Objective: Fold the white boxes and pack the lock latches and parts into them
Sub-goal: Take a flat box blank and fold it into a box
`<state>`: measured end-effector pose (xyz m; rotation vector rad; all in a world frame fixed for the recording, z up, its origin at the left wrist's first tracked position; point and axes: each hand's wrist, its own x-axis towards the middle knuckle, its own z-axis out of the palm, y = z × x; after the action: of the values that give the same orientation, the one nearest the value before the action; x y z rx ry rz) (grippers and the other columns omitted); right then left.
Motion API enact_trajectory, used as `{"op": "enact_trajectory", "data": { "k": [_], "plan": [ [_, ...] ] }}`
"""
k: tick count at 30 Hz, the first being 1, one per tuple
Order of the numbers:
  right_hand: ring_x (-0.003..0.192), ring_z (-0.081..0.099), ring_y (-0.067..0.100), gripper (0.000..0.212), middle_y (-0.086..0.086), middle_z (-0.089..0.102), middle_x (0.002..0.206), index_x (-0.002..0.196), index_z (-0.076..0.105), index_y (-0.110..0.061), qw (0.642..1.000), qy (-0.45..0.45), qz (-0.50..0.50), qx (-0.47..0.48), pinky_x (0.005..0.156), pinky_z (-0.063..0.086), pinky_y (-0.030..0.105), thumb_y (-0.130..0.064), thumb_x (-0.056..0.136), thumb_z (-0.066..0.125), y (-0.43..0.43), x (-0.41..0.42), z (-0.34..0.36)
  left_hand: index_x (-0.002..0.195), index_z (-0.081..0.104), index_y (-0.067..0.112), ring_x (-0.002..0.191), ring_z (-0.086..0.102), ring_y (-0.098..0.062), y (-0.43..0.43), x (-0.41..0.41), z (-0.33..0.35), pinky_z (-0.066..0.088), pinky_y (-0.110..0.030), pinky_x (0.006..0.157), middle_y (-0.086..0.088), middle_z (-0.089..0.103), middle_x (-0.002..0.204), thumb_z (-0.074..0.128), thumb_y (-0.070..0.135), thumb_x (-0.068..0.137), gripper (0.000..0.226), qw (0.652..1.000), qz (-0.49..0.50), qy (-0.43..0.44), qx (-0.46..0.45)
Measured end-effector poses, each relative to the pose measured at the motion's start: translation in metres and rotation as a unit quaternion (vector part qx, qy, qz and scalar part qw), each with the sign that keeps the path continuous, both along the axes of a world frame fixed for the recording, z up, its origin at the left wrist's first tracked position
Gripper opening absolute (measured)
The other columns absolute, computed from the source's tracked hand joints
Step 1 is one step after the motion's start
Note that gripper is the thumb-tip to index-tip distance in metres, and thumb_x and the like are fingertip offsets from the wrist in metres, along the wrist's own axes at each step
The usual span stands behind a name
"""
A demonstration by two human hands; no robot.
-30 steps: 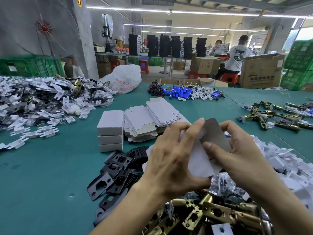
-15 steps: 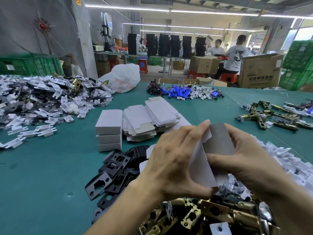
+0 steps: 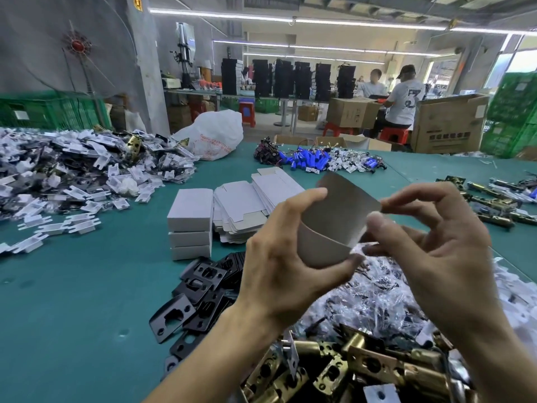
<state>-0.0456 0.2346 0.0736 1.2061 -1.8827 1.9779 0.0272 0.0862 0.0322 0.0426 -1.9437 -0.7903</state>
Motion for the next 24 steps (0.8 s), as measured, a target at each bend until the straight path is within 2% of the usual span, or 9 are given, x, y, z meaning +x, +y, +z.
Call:
{"op": "enact_trajectory", "data": {
  "k": [2, 6, 8, 10, 13, 15, 19, 21, 24],
  "plan": [
    [0.08, 0.075, 0.019, 0.018, -0.006, 0.072, 0.099, 0.095, 0.065, -0.028, 0.998, 0.047, 0.031, 0.027, 0.065, 0.062, 0.037, -0.036, 0.081, 0.073, -0.001, 0.003, -0.002, 0.12, 0.052, 0.035, 0.09, 0.065, -0.011, 0.001, -0.002, 0.002, 0.057, -0.032, 0.064, 0.009, 0.064, 0.111, 0.081, 0.058, 0.067, 0.065, 0.998, 0.012, 0.03, 0.055],
    [0.088, 0.074, 0.013, 0.033, -0.009, 0.074, 0.103, 0.103, 0.068, -0.034, 0.993, 0.073, 0.041, 0.081, 0.072, 0.061, 0.032, -0.043, 0.072, 0.076, -0.007, 0.003, -0.009, 0.101, 0.052, 0.034, 0.082, 0.065, -0.012, -0.001, -0.004, 0.002, 0.054, -0.03, 0.062, 0.009, 0.064, 0.094, 0.081, 0.058, 0.062, 0.054, 0.991, 0.023, 0.046, 0.123],
    [0.087, 0.074, 0.012, 0.039, -0.012, 0.072, 0.107, 0.108, 0.063, -0.039, 0.995, 0.062, 0.036, 0.069, 0.07, 0.061, 0.033, -0.045, 0.072, 0.076, -0.008, 0.003, -0.012, 0.101, 0.051, 0.034, 0.08, 0.065, -0.012, -0.001, -0.003, 0.0, 0.053, -0.027, 0.059, 0.009, 0.064, 0.093, 0.083, 0.055, 0.062, 0.054, 0.991, 0.011, 0.037, 0.132],
    [0.086, 0.074, 0.008, 0.039, -0.016, 0.072, 0.106, 0.111, 0.063, -0.043, 0.994, 0.072, 0.034, 0.077, 0.069, 0.061, 0.03, -0.048, 0.073, 0.074, -0.009, 0.003, -0.013, 0.101, 0.05, 0.036, 0.08, 0.066, -0.016, 0.001, -0.005, -0.003, 0.055, -0.034, 0.059, 0.006, 0.065, 0.094, 0.084, 0.051, 0.063, 0.053, 0.99, -0.006, 0.029, 0.137],
    [0.082, 0.072, 0.001, 0.033, -0.018, 0.074, 0.094, 0.109, 0.067, -0.046, 0.989, 0.081, 0.031, 0.12, 0.066, 0.056, 0.016, -0.049, 0.076, 0.072, -0.01, 0.004, -0.014, 0.102, 0.049, 0.037, 0.082, 0.067, -0.019, 0.0, -0.007, -0.007, 0.056, -0.041, 0.061, 0.003, 0.066, 0.095, 0.082, 0.051, 0.064, 0.052, 0.988, -0.019, 0.022, 0.148],
    [0.074, 0.071, 0.001, 0.022, -0.014, 0.074, 0.084, 0.101, 0.071, -0.04, 0.987, 0.075, 0.027, 0.141, 0.062, 0.051, 0.011, -0.043, 0.08, 0.074, -0.011, 0.003, -0.016, 0.104, 0.047, 0.038, 0.079, 0.066, -0.018, -0.001, -0.008, -0.01, 0.056, -0.038, 0.06, 0.003, 0.065, 0.094, 0.08, 0.054, 0.063, 0.055, 0.988, -0.026, 0.006, 0.149],
    [0.065, 0.063, 0.003, 0.014, -0.013, 0.066, 0.07, 0.077, 0.07, -0.026, 0.977, 0.111, -0.005, 0.182, 0.058, 0.041, 0.008, -0.036, 0.085, 0.066, -0.013, 0.0, -0.02, 0.11, 0.04, 0.041, 0.07, 0.058, -0.007, 0.002, -0.008, -0.013, 0.047, -0.02, 0.057, 0.007, 0.06, 0.091, 0.075, 0.058, 0.06, 0.063, 0.993, -0.028, -0.043, 0.107],
    [0.064, 0.06, 0.005, 0.016, -0.013, 0.063, 0.068, 0.072, 0.068, -0.027, 0.976, 0.116, -0.016, 0.181, 0.058, 0.039, 0.01, -0.035, 0.085, 0.065, -0.013, -0.001, -0.02, 0.112, 0.037, 0.041, 0.072, 0.058, -0.006, 0.001, -0.009, -0.014, 0.048, -0.024, 0.056, 0.011, 0.057, 0.095, 0.074, 0.057, 0.058, 0.067, 0.994, -0.024, -0.059, 0.083],
    [0.069, 0.065, 0.009, 0.022, -0.009, 0.068, 0.072, 0.075, 0.071, -0.027, 0.983, 0.074, 0.004, 0.168, 0.061, 0.049, 0.019, -0.046, 0.087, 0.068, -0.012, -0.002, -0.021, 0.113, 0.034, 0.041, 0.074, 0.059, -0.006, 0.0, -0.008, -0.014, 0.052, -0.032, 0.059, 0.012, 0.054, 0.097, 0.071, 0.06, 0.06, 0.067, 0.994, -0.027, -0.089, 0.051]
  ]
}}
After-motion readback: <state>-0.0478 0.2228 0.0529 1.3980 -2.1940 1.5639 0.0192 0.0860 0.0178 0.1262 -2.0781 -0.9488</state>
